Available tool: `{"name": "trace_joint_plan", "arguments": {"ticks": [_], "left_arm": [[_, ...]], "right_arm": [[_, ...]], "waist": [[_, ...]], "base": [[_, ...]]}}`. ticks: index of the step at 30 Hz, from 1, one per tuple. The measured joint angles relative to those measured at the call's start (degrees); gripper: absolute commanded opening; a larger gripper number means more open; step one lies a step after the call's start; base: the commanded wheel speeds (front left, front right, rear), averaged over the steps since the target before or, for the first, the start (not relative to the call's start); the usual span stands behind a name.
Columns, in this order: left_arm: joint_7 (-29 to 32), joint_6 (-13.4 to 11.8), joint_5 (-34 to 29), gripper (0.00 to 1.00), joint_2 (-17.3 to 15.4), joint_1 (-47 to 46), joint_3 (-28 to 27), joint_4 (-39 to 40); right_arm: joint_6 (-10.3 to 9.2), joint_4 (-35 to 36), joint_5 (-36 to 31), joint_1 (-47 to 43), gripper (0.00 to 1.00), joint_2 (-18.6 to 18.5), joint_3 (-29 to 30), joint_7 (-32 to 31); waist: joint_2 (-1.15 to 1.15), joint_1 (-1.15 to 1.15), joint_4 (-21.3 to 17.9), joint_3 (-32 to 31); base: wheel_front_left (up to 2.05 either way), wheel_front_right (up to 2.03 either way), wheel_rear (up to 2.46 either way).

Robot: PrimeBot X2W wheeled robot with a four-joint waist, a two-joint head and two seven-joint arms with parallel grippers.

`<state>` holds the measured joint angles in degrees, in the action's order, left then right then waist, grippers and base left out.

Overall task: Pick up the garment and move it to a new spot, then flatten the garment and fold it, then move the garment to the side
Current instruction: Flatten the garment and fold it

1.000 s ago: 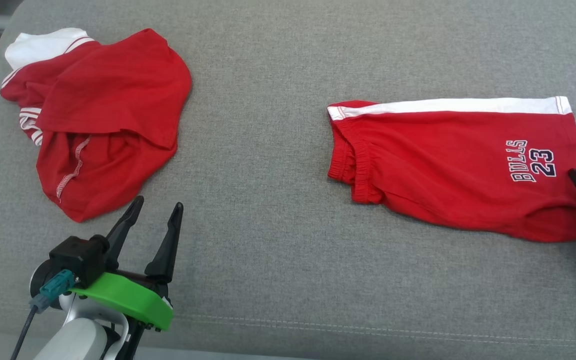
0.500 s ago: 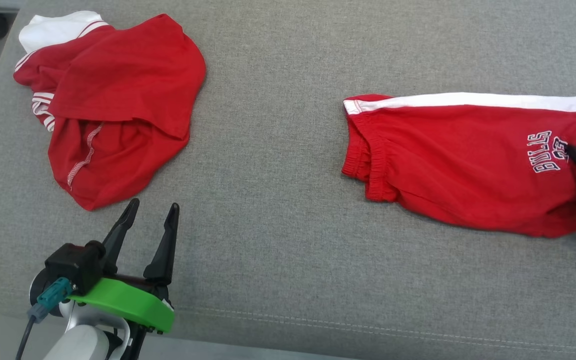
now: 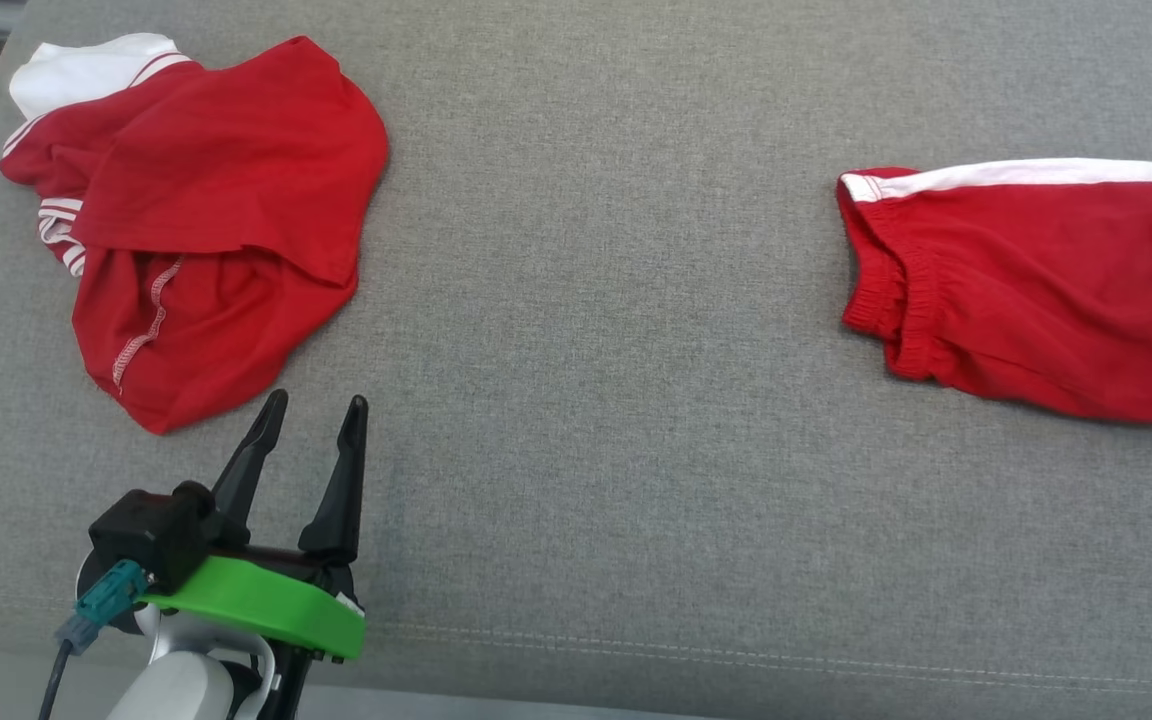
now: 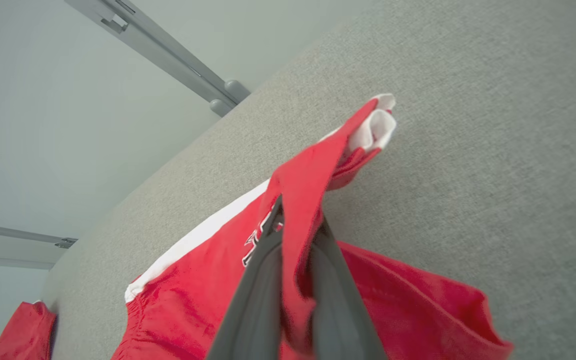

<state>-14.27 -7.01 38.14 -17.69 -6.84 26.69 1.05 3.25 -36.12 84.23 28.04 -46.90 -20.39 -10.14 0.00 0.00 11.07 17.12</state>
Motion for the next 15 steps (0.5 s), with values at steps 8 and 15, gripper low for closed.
{"name": "trace_joint_plan", "arguments": {"ticks": [8,15], "left_arm": [[0.0,-0.04,-0.02,1.0,1.22,0.46,-0.03,1.03],[0.0,0.97,-0.7,1.0,1.55,-0.71,2.36,0.92]], "right_arm": [[0.83,11.54,-6.82,7.12,0.0,2.38,-5.72,-0.58],[-1.64,17.42,-12.0,8.19,0.0,5.95,-12.87,-3.98]], "waist": [[0.0,0.0,-1.08,0.52],[0.0,0.0,-0.01,1.93]], "base": [[0.0,0.0,0.0],[0.0,0.0,0.0]]}}
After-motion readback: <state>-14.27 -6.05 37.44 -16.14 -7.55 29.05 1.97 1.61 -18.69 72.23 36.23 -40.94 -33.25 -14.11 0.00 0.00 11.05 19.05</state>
